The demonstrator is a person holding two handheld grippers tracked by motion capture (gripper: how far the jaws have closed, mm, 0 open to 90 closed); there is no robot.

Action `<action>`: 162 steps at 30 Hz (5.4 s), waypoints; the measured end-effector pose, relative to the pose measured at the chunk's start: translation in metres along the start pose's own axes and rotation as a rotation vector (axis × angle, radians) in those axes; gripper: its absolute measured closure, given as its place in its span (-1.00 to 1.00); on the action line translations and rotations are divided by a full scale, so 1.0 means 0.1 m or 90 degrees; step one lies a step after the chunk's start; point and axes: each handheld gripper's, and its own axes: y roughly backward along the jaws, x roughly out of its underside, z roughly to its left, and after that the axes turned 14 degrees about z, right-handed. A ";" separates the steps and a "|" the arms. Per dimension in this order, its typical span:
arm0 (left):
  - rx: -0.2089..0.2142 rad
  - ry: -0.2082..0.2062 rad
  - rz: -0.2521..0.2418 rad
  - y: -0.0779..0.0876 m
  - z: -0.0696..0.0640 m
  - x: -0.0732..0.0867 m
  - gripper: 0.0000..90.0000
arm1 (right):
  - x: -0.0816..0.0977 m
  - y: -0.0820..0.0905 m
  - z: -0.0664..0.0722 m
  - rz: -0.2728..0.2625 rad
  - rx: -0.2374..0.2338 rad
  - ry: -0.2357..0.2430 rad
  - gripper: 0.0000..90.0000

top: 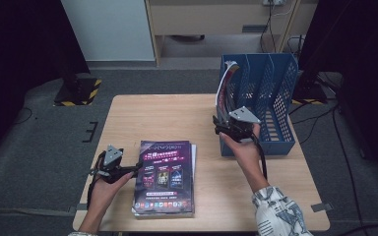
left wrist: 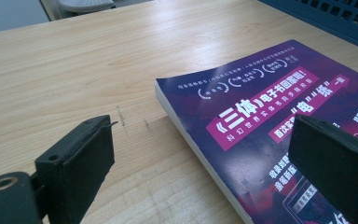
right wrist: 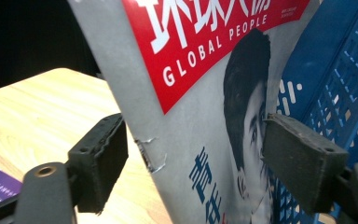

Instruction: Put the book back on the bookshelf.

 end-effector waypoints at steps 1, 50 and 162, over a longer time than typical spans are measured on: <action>0.000 -0.001 0.000 0.00 0.00 0.00 -0.85 | 0.00 0.02 0.00 0.002 -0.005 0.001 -0.54; 0.016 -0.007 0.000 0.01 -0.08 0.00 -0.77 | 0.44 0.52 0.28 0.028 -0.137 0.030 -0.48; 0.082 -0.070 0.083 -0.27 -0.44 0.00 -0.40 | 0.94 -0.16 0.96 0.269 -0.335 0.024 -0.60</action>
